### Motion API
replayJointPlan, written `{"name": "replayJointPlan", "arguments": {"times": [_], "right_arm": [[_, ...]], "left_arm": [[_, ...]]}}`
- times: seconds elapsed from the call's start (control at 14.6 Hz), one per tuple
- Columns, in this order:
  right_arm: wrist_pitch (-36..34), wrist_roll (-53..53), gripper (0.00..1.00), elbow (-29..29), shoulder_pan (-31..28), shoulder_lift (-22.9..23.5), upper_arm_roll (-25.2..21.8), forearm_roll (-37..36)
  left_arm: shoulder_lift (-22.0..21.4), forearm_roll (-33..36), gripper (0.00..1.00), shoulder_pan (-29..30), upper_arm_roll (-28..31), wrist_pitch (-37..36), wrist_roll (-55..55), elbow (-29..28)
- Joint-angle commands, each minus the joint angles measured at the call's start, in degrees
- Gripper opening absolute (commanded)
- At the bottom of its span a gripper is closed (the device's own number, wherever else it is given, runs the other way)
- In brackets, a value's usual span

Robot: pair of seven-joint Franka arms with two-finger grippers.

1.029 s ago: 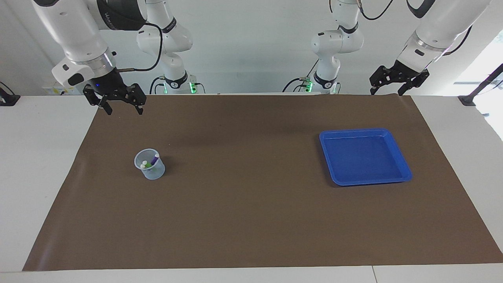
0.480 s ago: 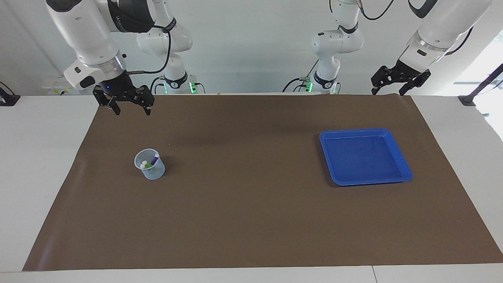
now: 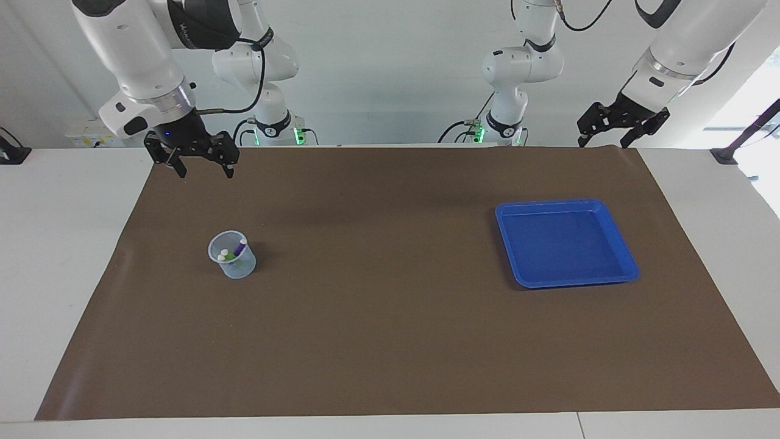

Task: Transfer and insert pens with both arms

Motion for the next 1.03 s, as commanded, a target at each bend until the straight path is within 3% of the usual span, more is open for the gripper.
{"name": "replayJointPlan", "arguments": {"times": [0.0,0.96], "right_arm": [[-0.3,0.3,1.00,-0.5,-1.1,-0.9,1.2,-1.3],[-3.1,0.6,1.00,2.7,-1.1,0.1,1.5,-0.4]], "left_arm": [[0.4,1.3,1.00,-0.7,0.3,-0.7,-0.6,0.8],[0.6,1.3,1.00,-0.9,0.4,-0.6,-0.5,0.8]]}}
